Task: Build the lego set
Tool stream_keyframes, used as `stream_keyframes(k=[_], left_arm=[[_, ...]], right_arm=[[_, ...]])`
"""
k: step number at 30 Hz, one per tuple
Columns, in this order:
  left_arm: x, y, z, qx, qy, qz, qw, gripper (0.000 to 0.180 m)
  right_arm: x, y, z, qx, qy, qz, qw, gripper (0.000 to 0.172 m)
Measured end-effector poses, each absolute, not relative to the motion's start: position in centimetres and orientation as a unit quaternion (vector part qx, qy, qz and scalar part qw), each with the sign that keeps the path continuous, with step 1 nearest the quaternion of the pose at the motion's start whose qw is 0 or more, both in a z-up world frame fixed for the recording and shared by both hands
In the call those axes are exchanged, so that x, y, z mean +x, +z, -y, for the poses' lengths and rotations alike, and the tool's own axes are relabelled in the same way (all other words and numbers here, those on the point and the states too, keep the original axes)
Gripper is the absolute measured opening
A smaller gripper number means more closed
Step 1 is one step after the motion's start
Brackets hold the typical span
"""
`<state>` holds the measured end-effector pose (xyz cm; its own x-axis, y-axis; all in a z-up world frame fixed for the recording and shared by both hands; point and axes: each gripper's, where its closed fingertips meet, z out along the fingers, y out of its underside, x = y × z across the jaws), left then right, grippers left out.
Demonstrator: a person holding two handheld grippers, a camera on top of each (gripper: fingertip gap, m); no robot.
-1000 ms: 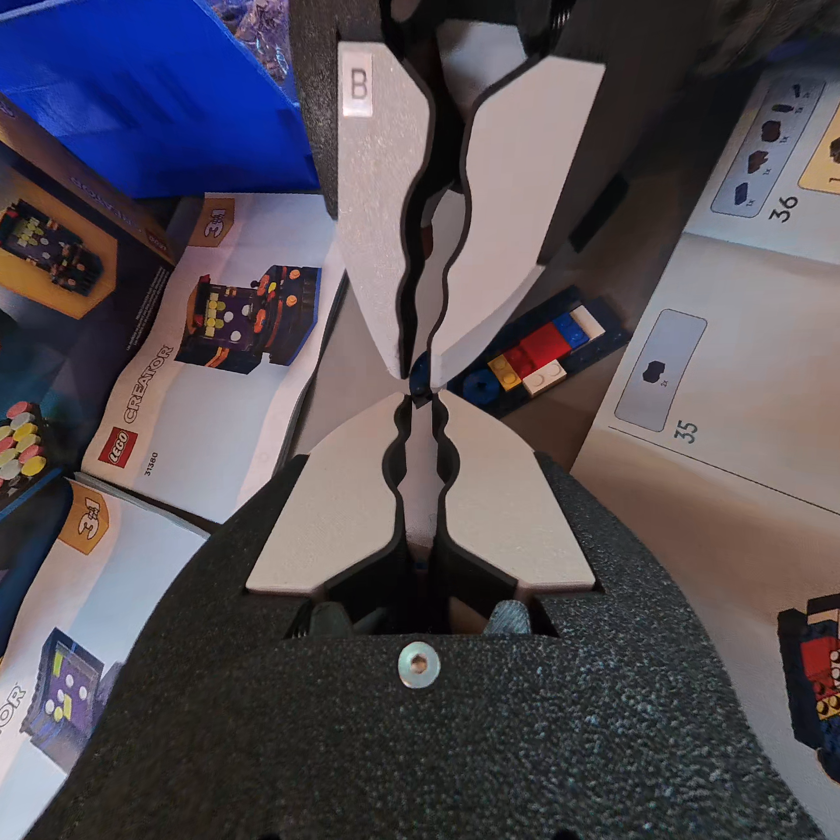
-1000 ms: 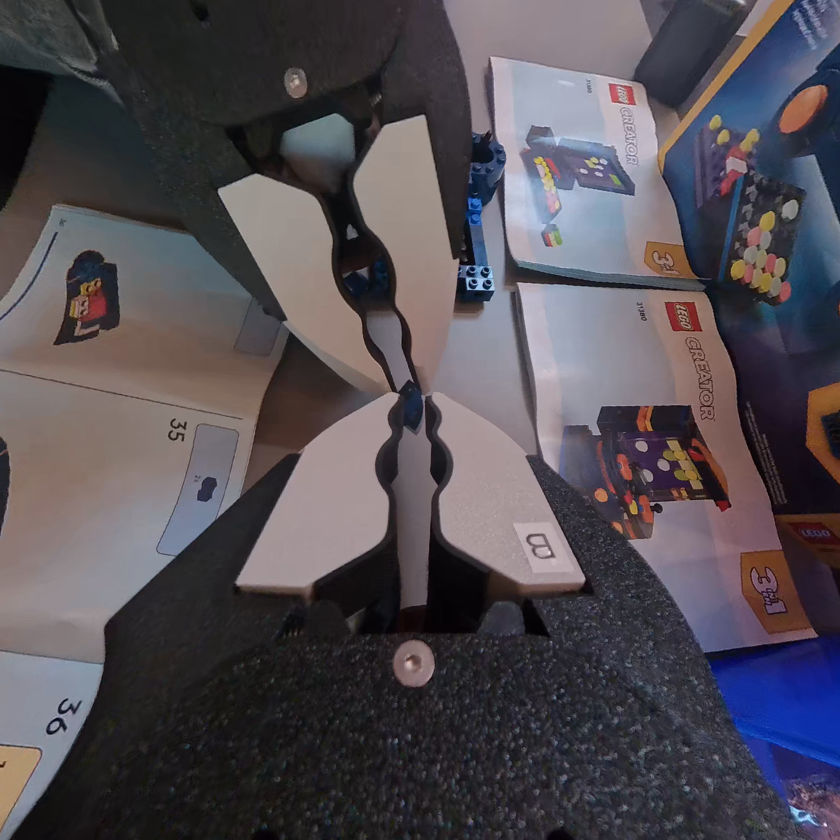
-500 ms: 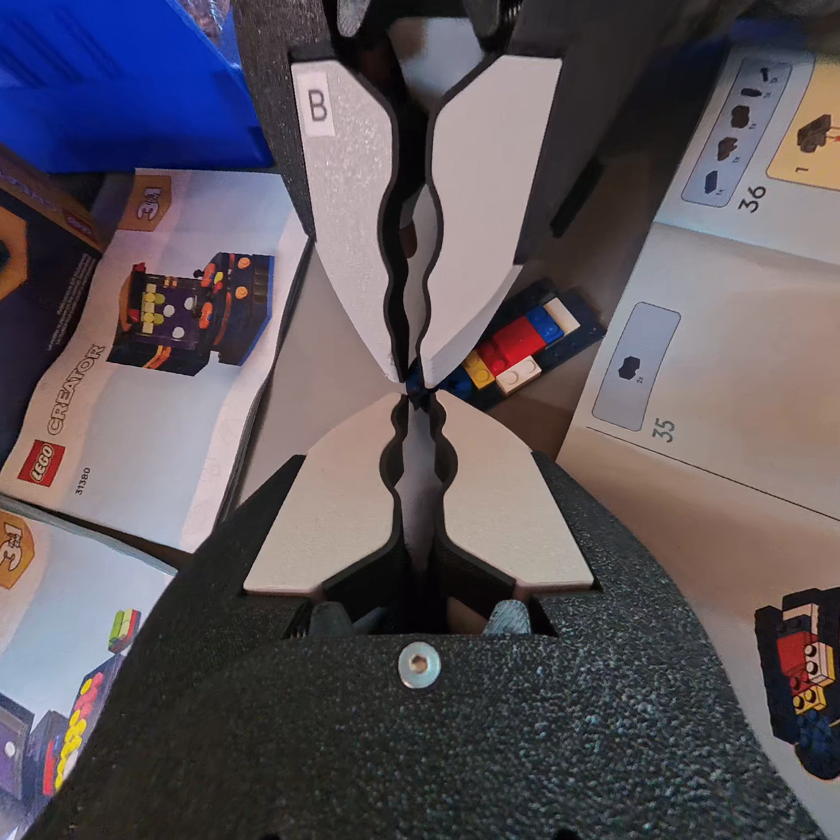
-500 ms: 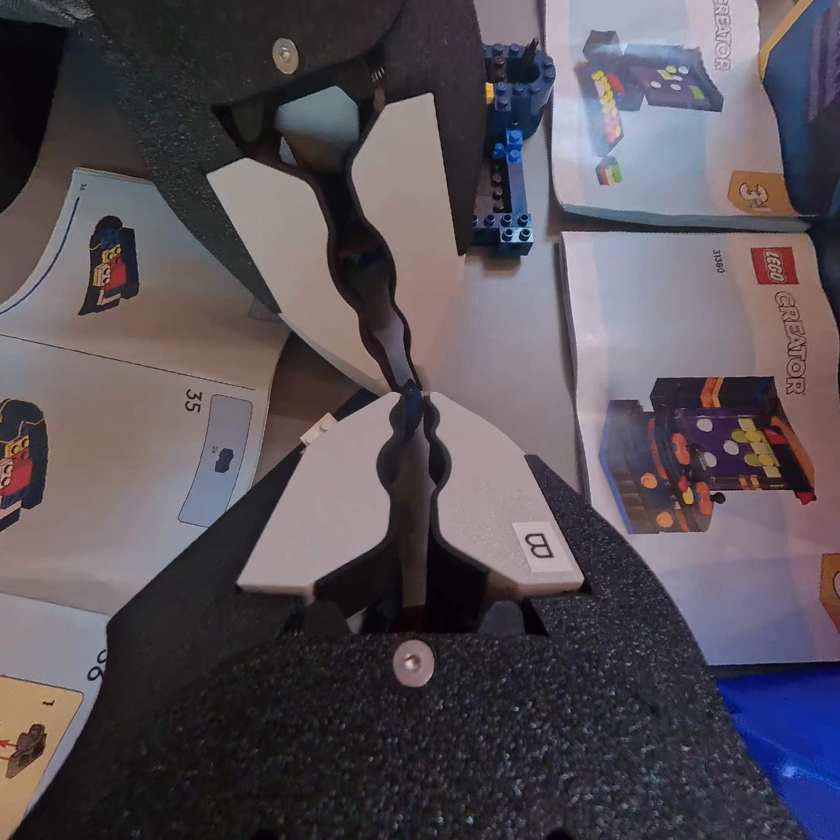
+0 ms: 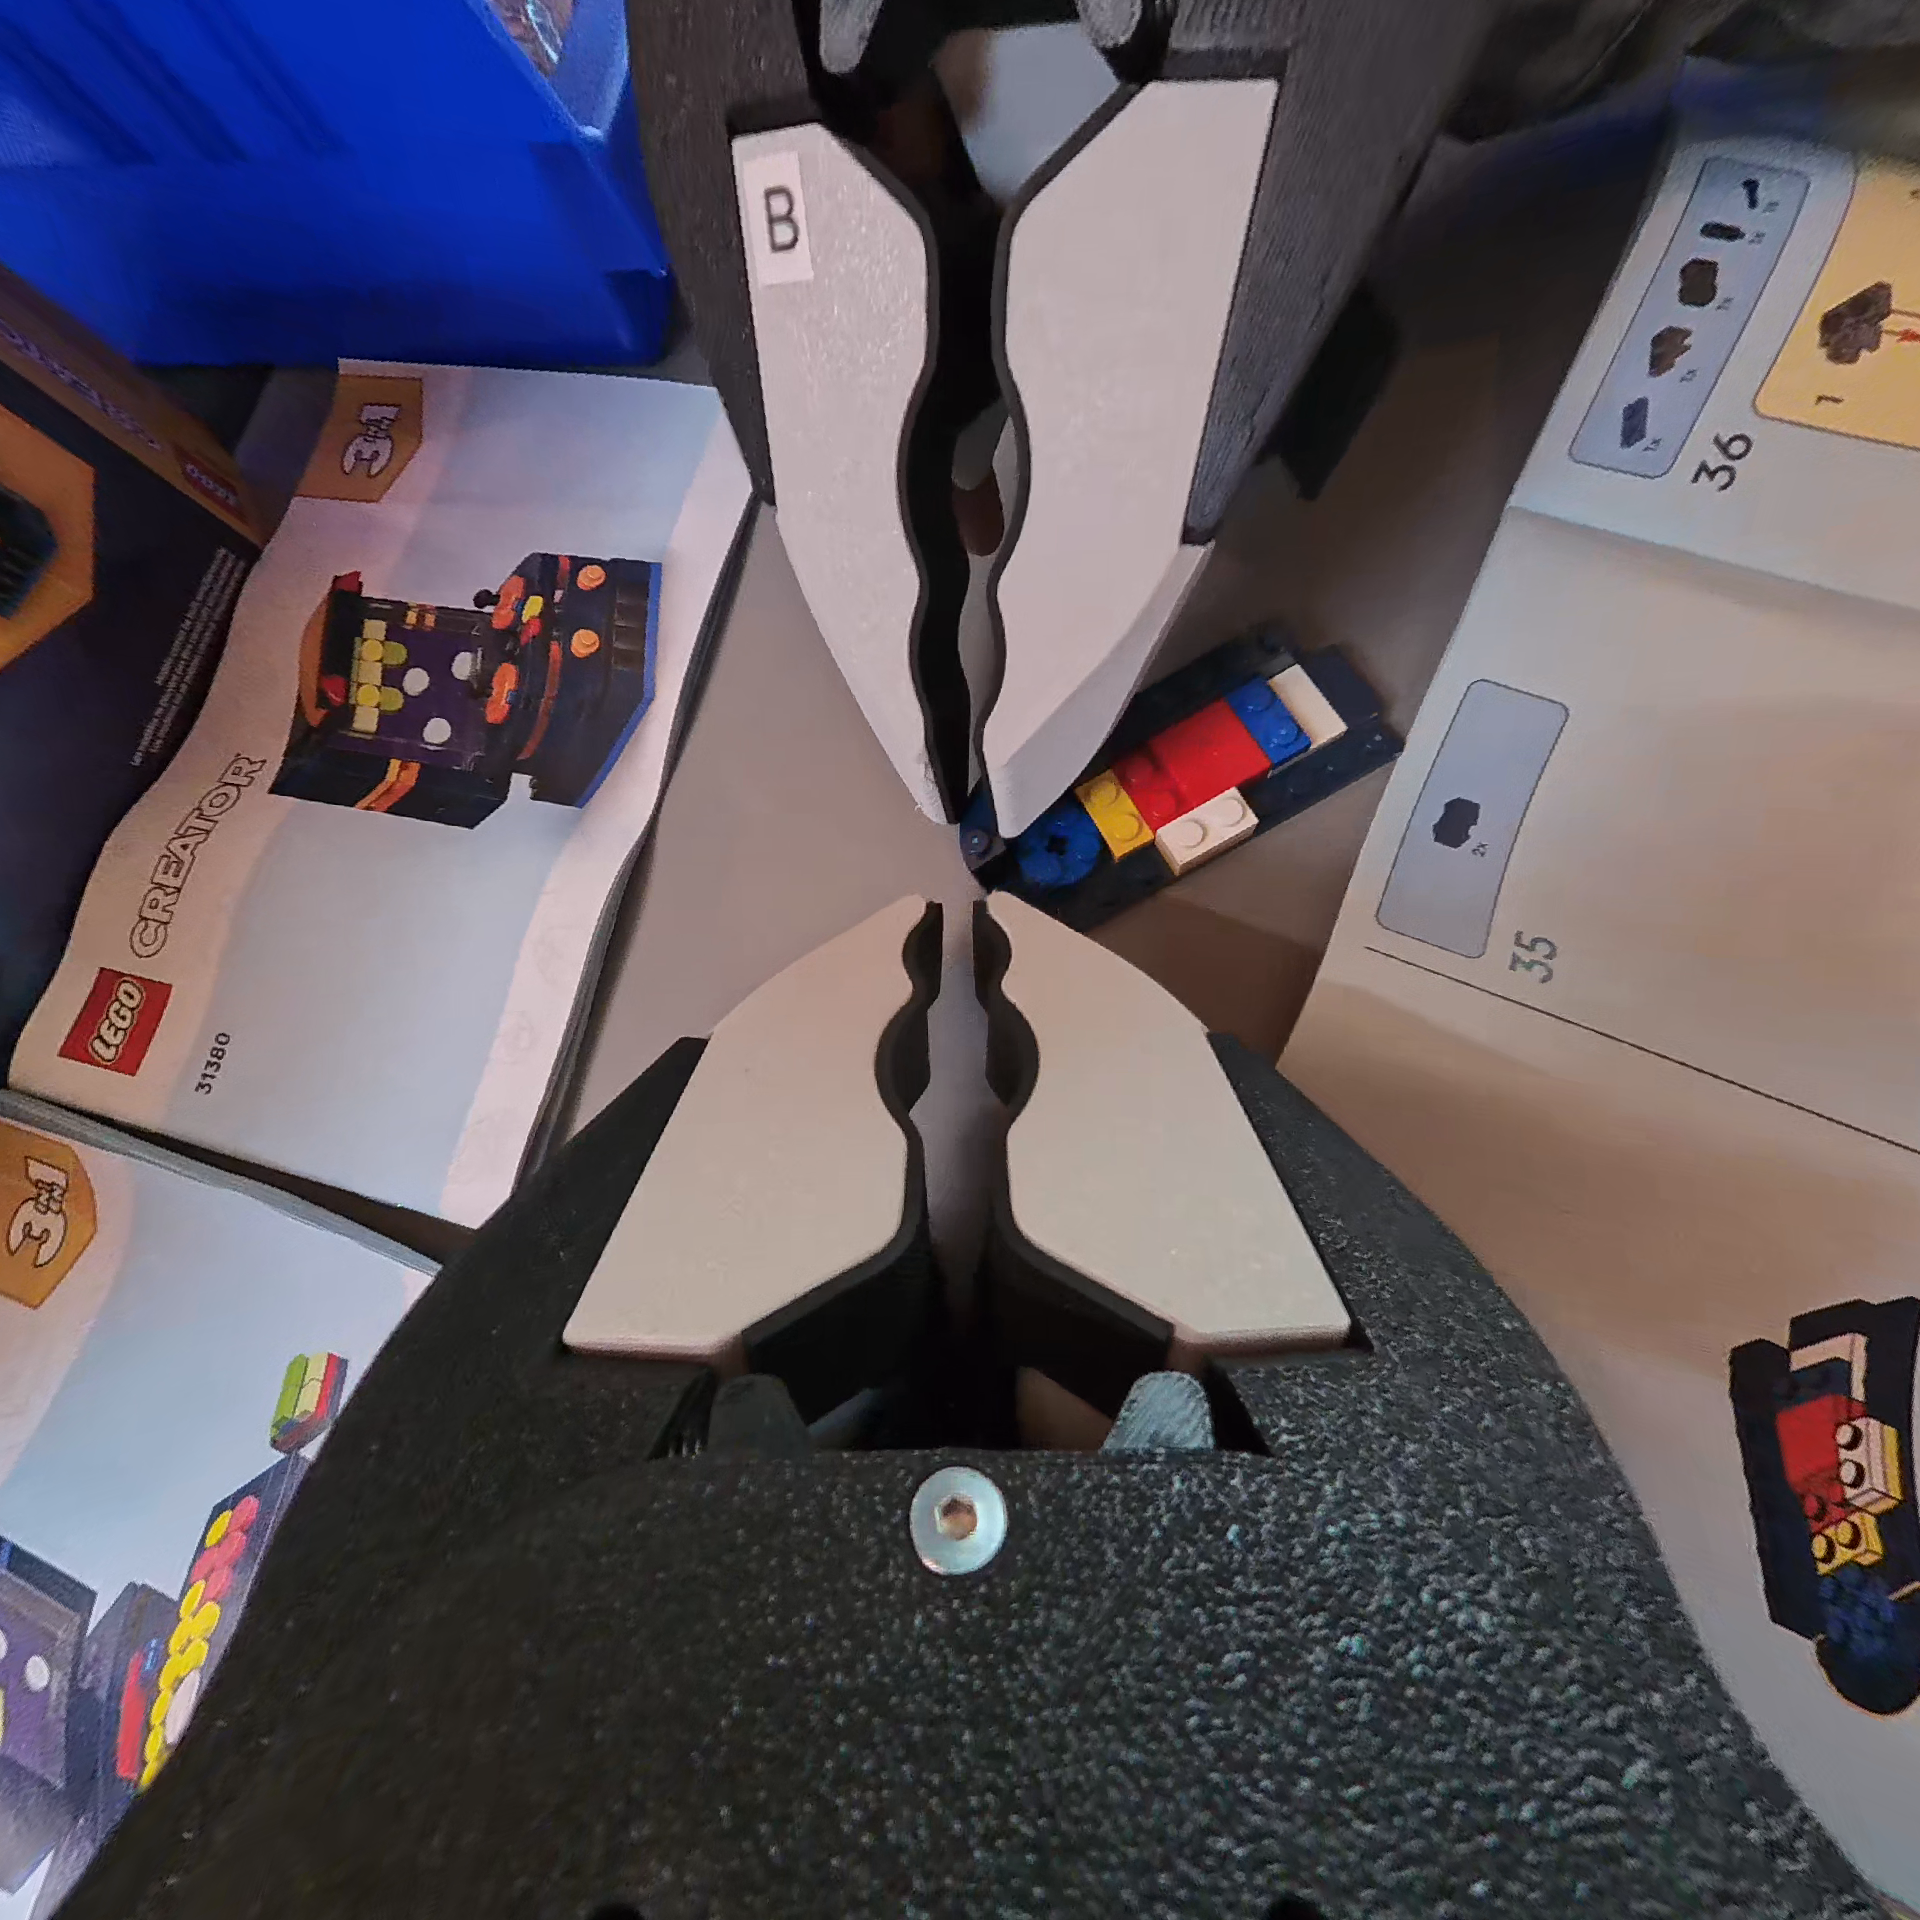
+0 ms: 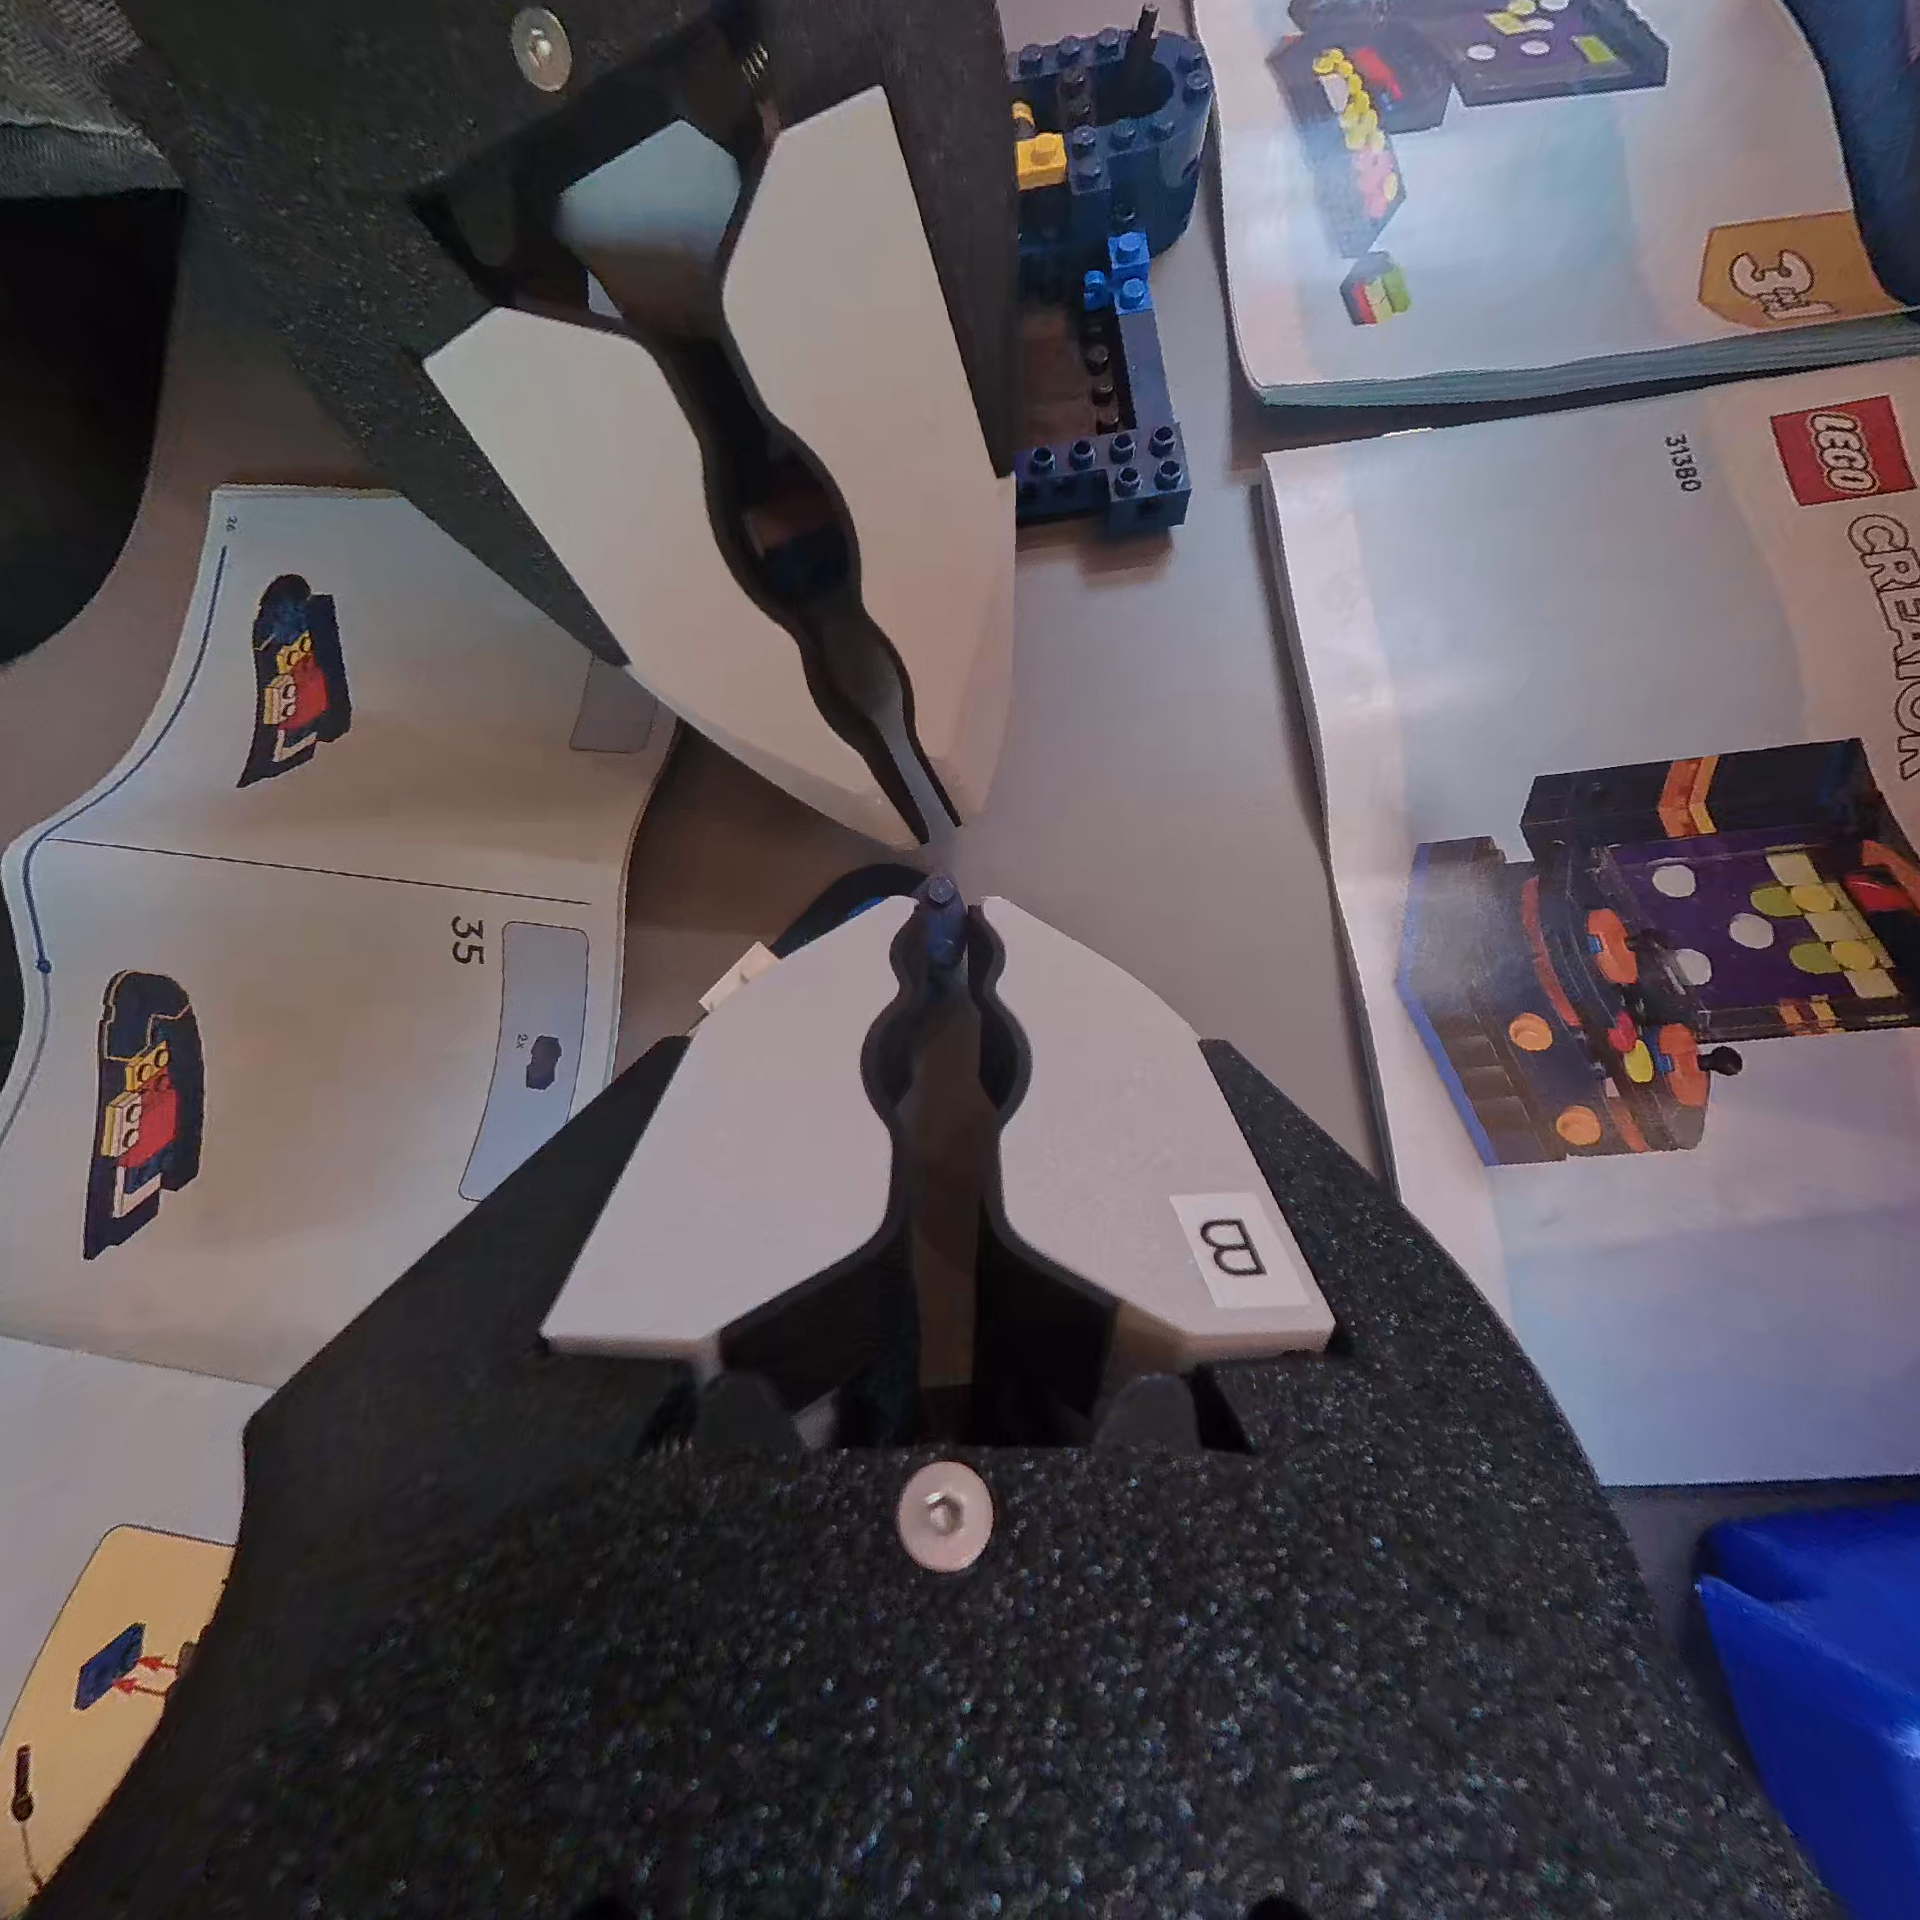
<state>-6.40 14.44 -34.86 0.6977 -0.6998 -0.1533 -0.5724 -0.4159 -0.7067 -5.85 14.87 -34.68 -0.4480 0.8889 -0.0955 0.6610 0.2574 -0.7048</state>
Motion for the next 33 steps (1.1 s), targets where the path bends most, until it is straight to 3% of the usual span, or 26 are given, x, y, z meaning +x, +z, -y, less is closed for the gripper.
stream_keyframes(k=[9,33], left_arm=[[-5.9,-33.7,-15.1,-0.816,-0.071,-0.381,0.430,0.003],[-5.2,-34.7,-14.8,-0.804,-0.026,-0.426,0.413,0.000]], right_arm=[[-5.8,-34.7,-14.8,-0.501,0.337,0.780,0.164,0.007],[-5.6,-34.6,-14.9,-0.502,0.349,0.774,0.163,0.008]])
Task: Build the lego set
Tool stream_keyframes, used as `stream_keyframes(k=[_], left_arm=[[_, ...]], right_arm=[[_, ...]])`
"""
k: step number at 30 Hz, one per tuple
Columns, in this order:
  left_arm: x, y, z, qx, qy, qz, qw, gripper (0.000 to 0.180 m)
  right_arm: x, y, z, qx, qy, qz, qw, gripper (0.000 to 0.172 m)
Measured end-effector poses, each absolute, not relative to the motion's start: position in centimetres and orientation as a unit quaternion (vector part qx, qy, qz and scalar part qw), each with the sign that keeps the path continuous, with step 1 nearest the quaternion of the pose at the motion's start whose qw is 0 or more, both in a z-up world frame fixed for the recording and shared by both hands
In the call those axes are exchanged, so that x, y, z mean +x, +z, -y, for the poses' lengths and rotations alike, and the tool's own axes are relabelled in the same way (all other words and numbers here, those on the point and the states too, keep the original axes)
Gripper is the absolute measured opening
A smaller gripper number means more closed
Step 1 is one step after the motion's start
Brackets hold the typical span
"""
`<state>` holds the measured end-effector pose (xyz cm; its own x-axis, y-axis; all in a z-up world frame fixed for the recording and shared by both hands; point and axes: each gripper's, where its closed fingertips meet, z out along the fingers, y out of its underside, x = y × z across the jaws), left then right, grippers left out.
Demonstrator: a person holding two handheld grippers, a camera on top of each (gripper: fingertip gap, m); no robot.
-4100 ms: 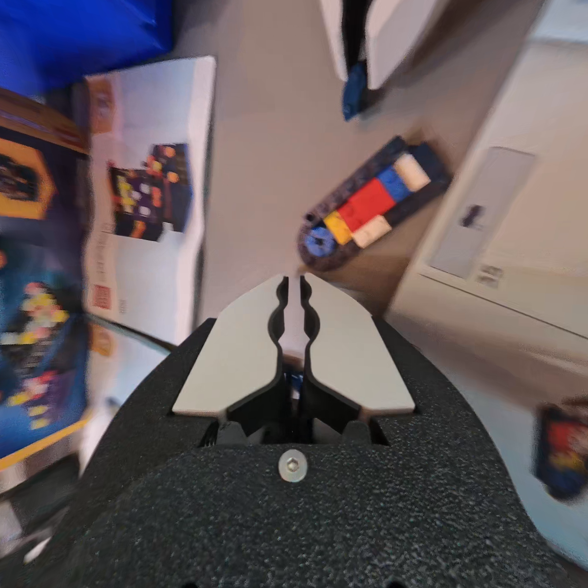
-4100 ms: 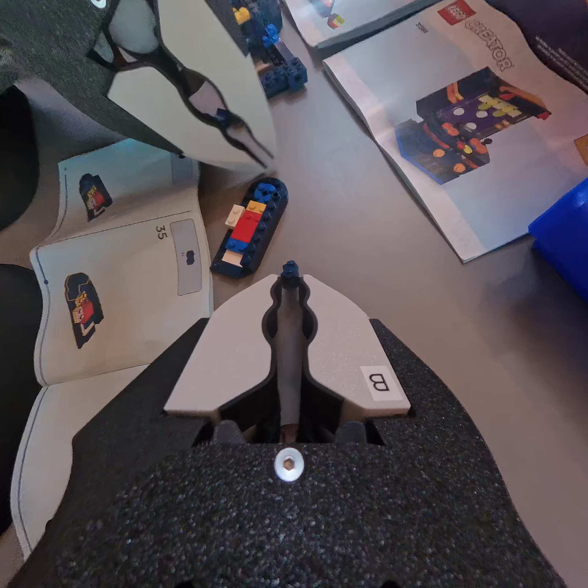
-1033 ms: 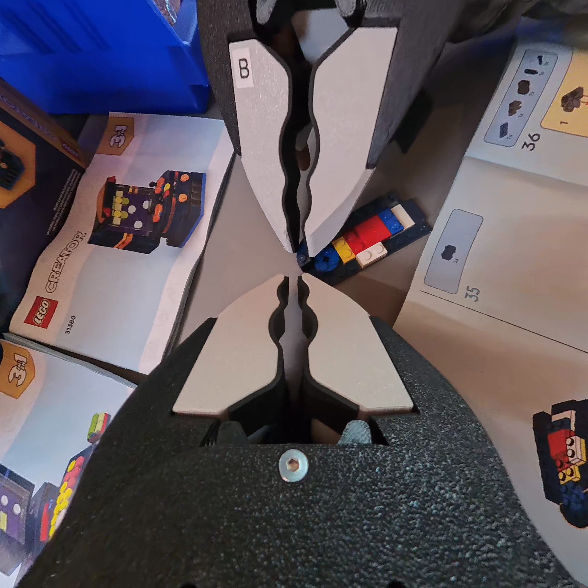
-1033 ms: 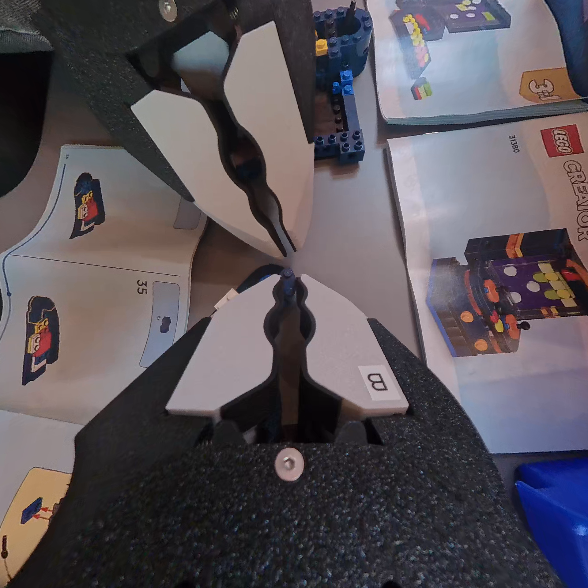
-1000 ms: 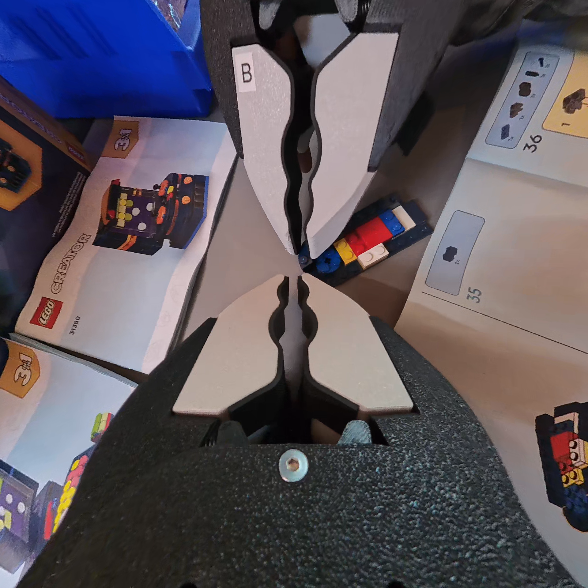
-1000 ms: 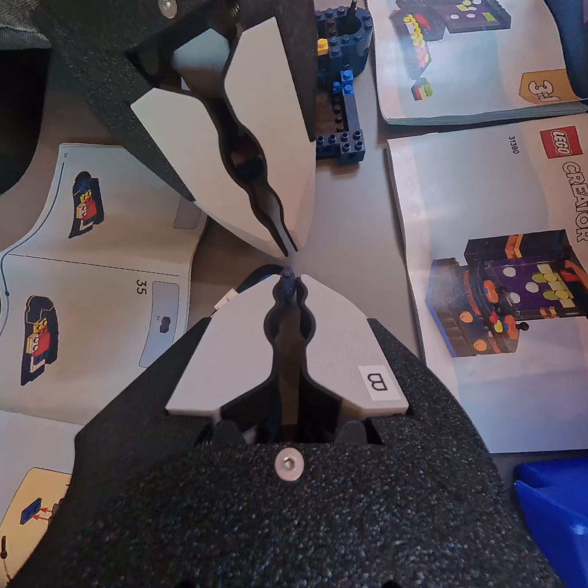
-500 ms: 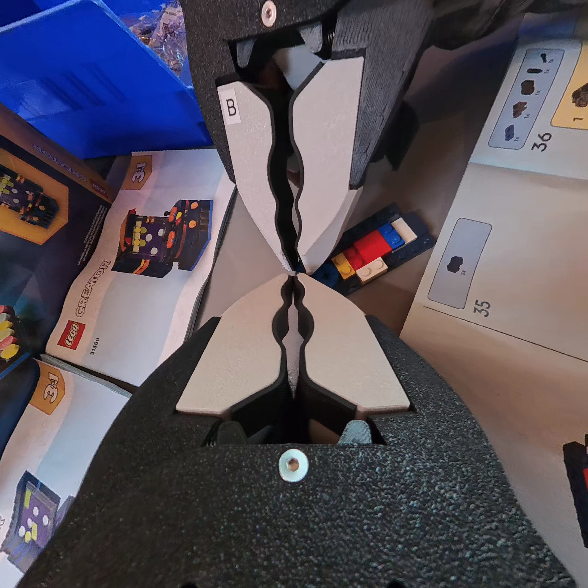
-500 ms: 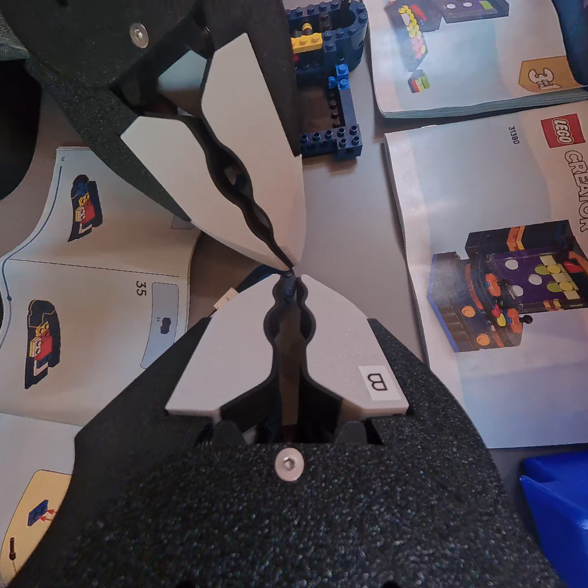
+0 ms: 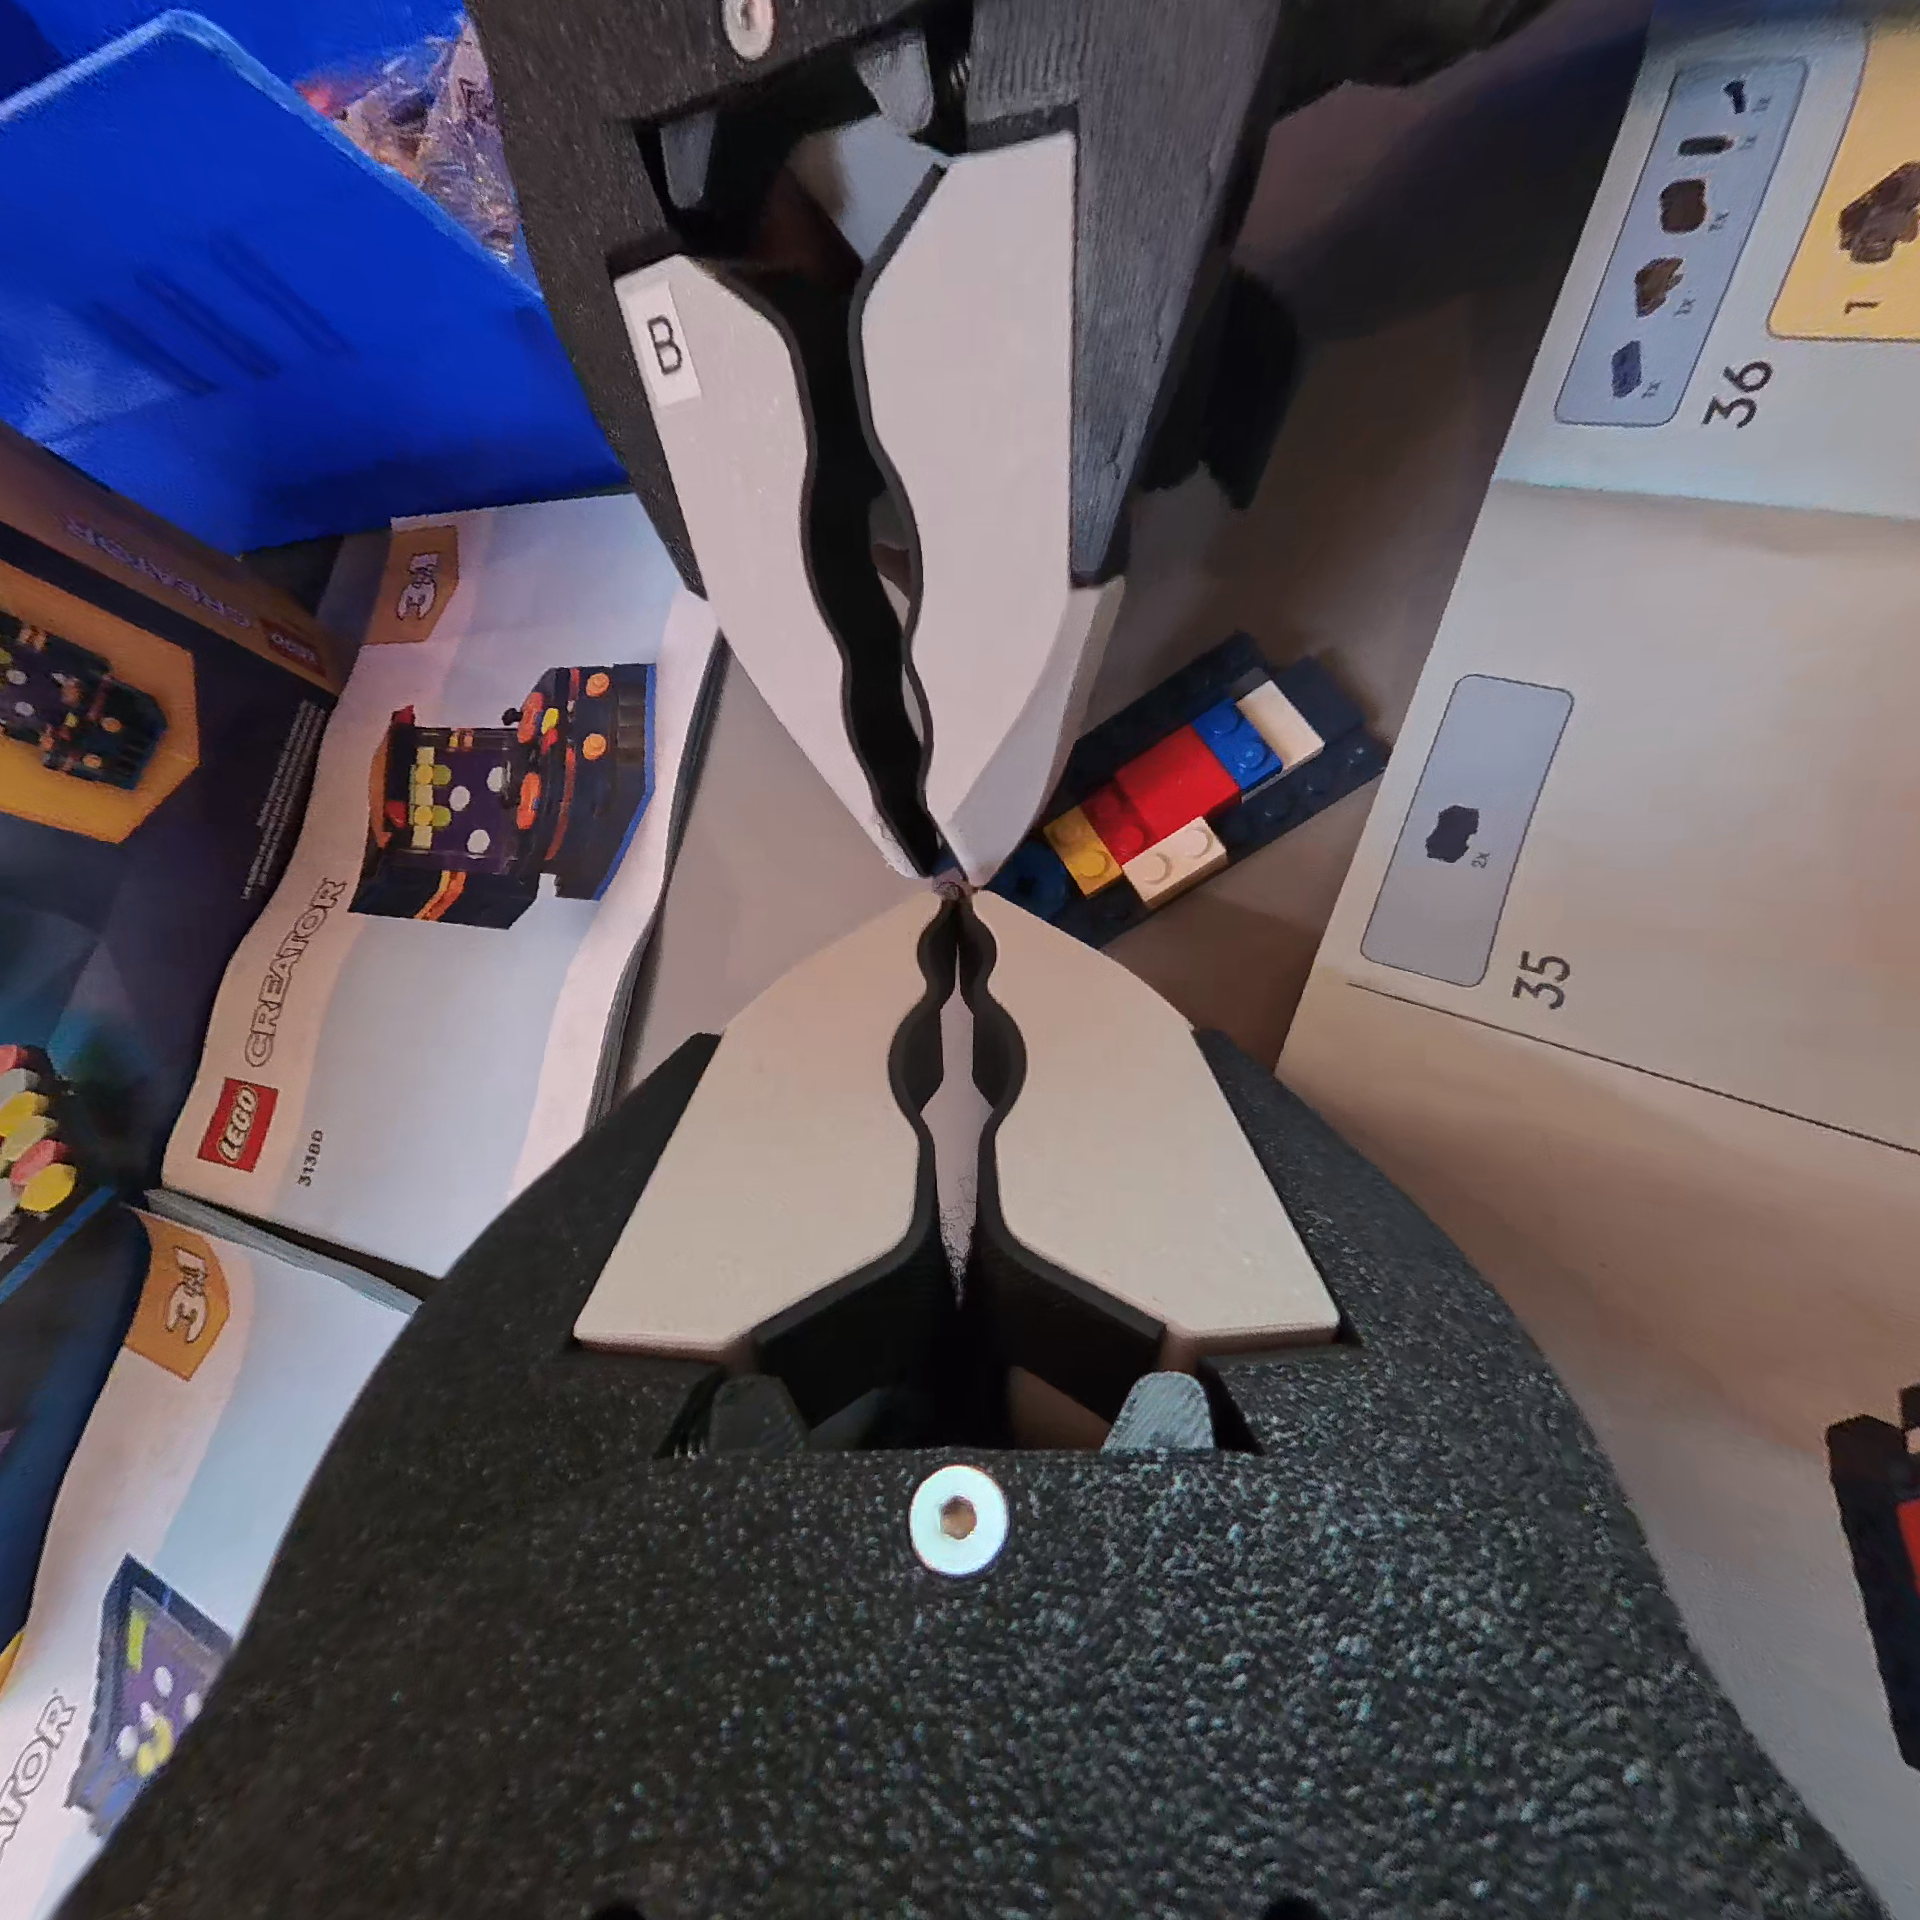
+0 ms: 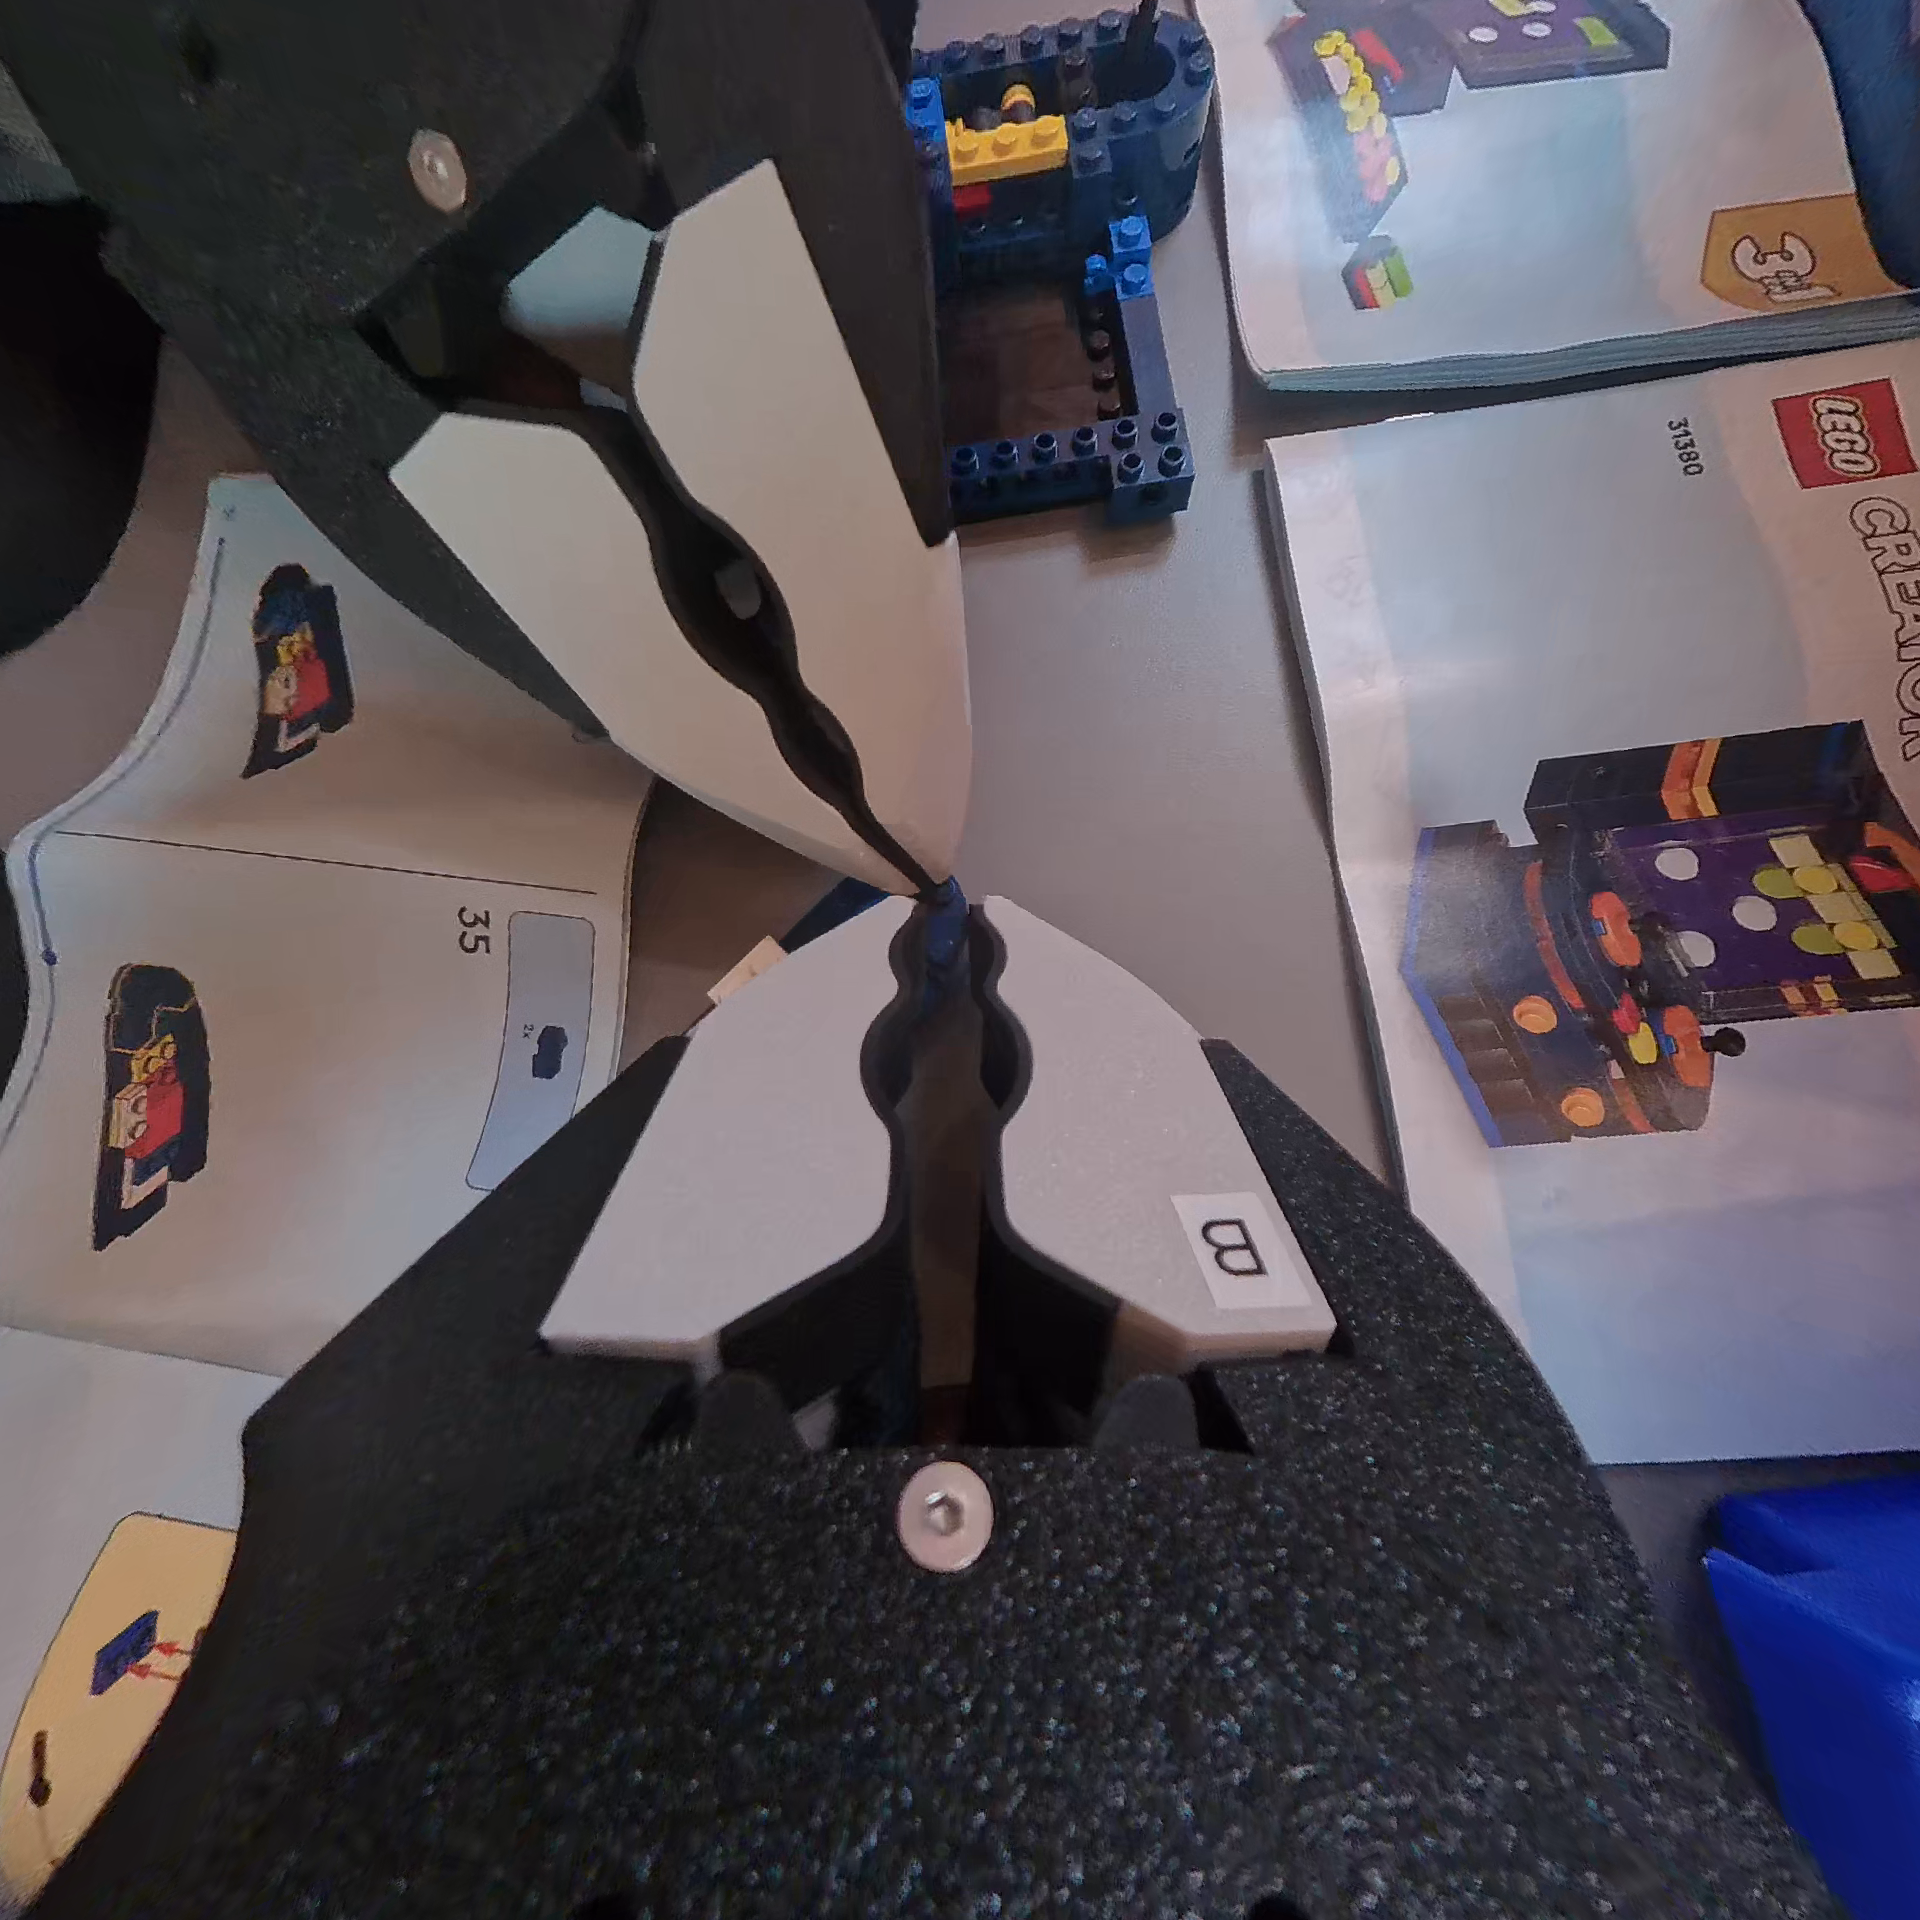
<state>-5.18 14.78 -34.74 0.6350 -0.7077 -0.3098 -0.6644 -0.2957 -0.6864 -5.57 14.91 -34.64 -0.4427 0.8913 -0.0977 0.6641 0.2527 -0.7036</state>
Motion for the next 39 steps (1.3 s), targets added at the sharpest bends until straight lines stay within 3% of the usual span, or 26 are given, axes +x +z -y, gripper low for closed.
stream_keyframes(k=[10,16,39], left_arm=[[-5.2,-35.2,-14.5,-0.813,-0.029,-0.431,0.390,0.001],[-5.4,-33.2,-15.5,-0.802,-0.035,-0.399,0.444,0.001],[-4.5,-34.6,-15.7,-0.819,-0.056,-0.392,0.416,0.000]], right_arm=[[-5.1,-33.9,-15.6,-0.516,0.391,0.747,0.150,0.002],[-4.9,-34.4,-15.5,-0.517,0.383,0.753,0.140,0.000],[-4.7,-34.7,-15.5,-0.531,0.369,0.750,0.136,0.001]])
